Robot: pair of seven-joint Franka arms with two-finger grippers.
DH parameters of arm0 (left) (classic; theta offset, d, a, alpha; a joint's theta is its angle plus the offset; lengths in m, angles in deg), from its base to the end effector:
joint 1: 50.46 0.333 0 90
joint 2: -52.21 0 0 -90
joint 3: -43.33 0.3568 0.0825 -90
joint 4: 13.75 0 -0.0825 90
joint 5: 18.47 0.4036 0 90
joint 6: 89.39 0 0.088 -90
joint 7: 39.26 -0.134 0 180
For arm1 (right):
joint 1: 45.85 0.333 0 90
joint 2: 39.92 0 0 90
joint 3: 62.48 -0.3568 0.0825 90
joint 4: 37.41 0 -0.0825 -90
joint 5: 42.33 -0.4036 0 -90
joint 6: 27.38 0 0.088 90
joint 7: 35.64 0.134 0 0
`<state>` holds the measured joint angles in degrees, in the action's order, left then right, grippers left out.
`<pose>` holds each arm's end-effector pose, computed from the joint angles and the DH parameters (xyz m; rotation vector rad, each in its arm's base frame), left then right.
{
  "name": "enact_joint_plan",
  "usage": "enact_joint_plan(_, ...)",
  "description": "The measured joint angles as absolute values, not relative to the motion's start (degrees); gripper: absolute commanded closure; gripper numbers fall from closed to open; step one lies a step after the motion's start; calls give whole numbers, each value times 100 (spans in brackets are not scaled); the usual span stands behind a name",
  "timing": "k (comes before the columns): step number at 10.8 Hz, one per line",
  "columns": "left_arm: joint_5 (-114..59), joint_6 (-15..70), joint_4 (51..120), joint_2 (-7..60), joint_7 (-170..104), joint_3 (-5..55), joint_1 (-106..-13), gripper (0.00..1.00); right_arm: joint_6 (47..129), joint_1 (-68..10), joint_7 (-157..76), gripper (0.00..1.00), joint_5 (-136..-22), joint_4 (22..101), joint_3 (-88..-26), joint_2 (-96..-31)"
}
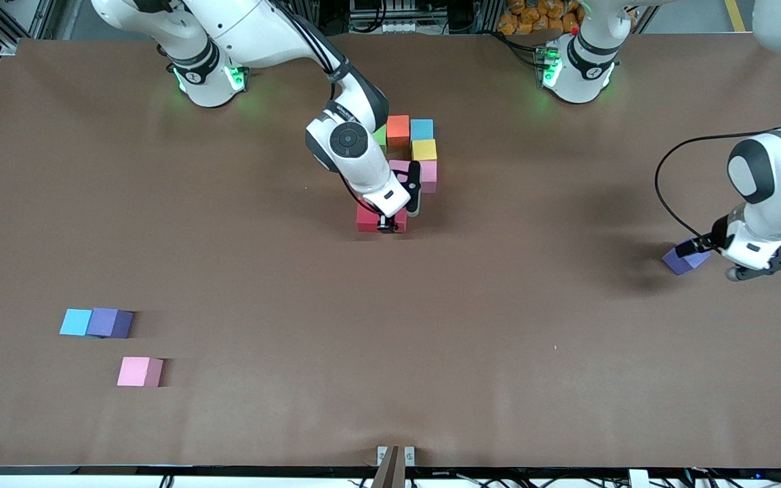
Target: Form number 2 with 11 blocks
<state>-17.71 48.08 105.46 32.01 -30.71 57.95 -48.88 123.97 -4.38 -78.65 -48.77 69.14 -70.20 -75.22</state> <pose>0.5865 0.1682 0.2564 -2.9835 -0.6173 0.0448 0.4616 0.5225 0.1957 -2.2010 -2.0175 -0.2401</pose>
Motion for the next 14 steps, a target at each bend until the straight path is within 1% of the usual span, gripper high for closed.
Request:
enact_joint_plan(2, -1771, 4882, 10474, 3030, -2655, 5796, -4799, 0, 12451, -438, -7865, 68, -4877, 6949, -7020, -7534)
enact_joint_plan(6, -1886, 5031, 10468, 2944, -2482, 5797, -4689, 0, 12569, -438, -7864, 68, -4877, 6975, -7020, -7595)
enact_joint_plan(7, -1948, 5048, 10468, 2939, -2472, 5797, -4665, 0, 12570, -438, -7863, 44, -4877, 6975, -7020, -7595)
enact_joint_plan(8, -2039, 5065, 10470, 2931, -2470, 5797, -4657, 0, 12570, -438, -7853, 0, -4877, 6975, -7020, -7595)
enact_joint_plan(14, -2610, 5204, 10487, 2789, -2458, 5797, -4608, 0, 12563, -452, -7636, 0, -4878, 6961, -7002, -7596)
